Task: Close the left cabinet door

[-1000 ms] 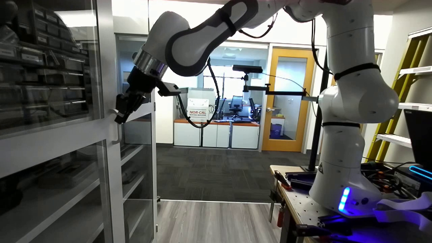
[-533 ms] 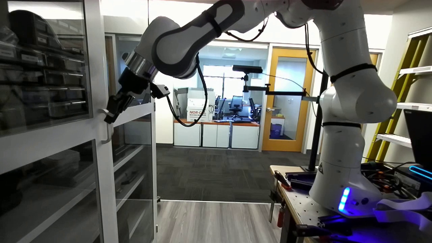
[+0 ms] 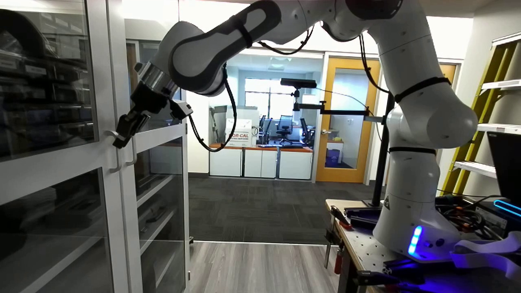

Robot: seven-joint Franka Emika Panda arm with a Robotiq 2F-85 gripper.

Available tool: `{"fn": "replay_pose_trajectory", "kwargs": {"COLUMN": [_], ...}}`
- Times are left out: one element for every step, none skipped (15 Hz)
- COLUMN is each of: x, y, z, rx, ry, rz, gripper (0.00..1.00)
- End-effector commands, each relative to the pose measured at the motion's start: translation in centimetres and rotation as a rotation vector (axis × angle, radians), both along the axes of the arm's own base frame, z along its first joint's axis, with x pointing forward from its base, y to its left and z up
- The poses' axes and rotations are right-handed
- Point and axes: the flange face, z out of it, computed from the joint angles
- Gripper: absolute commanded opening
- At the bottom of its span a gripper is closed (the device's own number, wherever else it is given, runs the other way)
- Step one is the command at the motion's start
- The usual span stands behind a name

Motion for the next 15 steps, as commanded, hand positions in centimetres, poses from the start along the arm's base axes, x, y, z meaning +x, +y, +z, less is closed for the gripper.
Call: {"fn": "replay_pose_trajectory", "kwargs": {"x": [1.1,0.9,0.9,0.7,0.6,0.2,-0.1,-0.5,-0.8,-1.0,-1.5,-1.9,-2.7,-3.3,-3.9], "y": [2.0,2.1,2.1,2.2,2.3,2.1,2.1,2.1,2.0,1.9,1.9,1.9,2.1,2.1,2.2], "z": [0.8,0.9,1.0,1.0,0.9,0.9,0.9,0.7,0.6,0.6,0.7,0.8,1.1,1.4,1.8], "rx": [-0.004,-0.013,-0.022,-0.034,-0.049,-0.068,-0.090,-0.117,-0.146,-0.167,-0.175,-0.171,-0.160,-0.146,-0.129], "ry": [0.035,0.052,0.064,0.080,0.095,0.119,0.140,0.160,0.176,0.191,0.217,0.250,0.291,0.329,0.372], "rz": [0.051,0.048,0.044,0.048,0.052,0.038,0.030,0.026,0.020,0.015,0.002,-0.003,-0.013,-0.025,-0.034], "gripper": [0.41,0.47,0.52,0.58,0.66,0.71,0.79,0.84,0.92,0.97,0.99,1.00,1.00,1.00,1.00]}}
